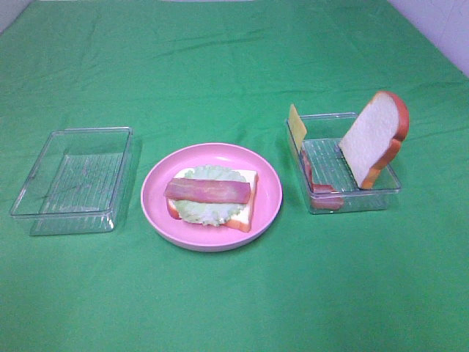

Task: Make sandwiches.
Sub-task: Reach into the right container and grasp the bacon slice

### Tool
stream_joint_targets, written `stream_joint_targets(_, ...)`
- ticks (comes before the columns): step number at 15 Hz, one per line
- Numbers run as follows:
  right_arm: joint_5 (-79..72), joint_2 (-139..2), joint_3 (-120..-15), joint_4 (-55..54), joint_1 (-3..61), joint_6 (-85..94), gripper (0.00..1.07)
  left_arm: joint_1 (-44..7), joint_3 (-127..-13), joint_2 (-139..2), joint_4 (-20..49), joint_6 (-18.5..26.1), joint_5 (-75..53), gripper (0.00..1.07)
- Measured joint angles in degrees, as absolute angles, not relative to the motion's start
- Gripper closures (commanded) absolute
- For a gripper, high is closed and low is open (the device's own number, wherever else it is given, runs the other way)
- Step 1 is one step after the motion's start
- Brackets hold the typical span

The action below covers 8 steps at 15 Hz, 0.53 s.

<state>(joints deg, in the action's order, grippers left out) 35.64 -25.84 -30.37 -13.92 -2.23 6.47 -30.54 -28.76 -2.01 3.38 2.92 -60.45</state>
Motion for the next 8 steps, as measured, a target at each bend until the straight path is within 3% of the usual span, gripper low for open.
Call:
stream_joint_targets(3, 34.09, -40.91, -34.78, -17.76, -2.23, 9.28, 0.32, -30.54, -28.76, -0.06, 3.38, 2.92, -60.39, 0.32)
stream_joint_targets(8, 45.03, -74.03, -54.83, -27.90, -2.06, 20.74, 0.32, -30.54, -28.76, 0.29, 3.27, 2.92, -60.45, 0.32)
